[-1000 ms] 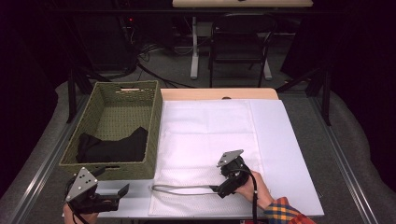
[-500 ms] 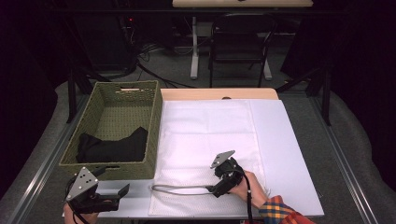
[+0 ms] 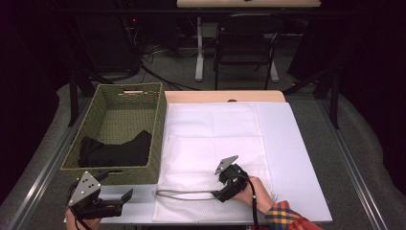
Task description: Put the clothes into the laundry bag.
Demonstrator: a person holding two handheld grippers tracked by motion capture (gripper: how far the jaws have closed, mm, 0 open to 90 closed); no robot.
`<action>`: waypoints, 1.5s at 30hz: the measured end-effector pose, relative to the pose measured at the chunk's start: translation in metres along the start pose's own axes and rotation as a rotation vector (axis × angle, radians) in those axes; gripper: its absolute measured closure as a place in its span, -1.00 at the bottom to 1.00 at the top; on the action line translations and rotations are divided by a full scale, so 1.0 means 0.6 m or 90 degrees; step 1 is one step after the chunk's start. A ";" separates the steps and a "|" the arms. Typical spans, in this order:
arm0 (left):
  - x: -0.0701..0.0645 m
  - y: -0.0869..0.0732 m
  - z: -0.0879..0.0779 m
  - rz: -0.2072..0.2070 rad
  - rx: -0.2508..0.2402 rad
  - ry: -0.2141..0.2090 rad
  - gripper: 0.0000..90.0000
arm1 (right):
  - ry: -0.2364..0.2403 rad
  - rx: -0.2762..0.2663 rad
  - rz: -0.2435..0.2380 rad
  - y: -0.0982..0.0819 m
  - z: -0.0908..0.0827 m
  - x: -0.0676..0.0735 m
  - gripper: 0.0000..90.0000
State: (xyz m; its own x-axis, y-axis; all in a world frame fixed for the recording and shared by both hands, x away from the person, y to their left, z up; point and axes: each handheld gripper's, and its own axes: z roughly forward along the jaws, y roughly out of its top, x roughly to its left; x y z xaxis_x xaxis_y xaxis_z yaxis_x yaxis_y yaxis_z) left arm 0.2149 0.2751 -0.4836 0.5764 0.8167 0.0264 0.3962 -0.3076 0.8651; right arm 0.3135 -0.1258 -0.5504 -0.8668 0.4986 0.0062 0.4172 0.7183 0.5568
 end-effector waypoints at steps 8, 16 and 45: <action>0.000 0.001 0.001 -0.001 0.002 0.000 -1.00 | -0.004 -0.004 -0.001 0.000 -0.003 -0.004 -0.34; 0.000 0.001 0.001 -0.001 0.002 -0.001 -1.00 | -0.013 -0.005 0.011 0.002 -0.005 -0.009 -0.06; -0.001 0.001 0.004 0.001 0.010 -0.001 -1.00 | -0.026 -0.005 0.019 0.010 -0.006 -0.012 0.73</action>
State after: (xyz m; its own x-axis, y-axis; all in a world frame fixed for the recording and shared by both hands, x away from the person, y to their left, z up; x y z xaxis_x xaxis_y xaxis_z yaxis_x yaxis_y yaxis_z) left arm 0.2162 0.2734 -0.4845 0.5779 0.8156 0.0269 0.4069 -0.3166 0.8568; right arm 0.3213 -0.1270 -0.5444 -0.8421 0.5391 -0.0105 0.4405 0.6990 0.5634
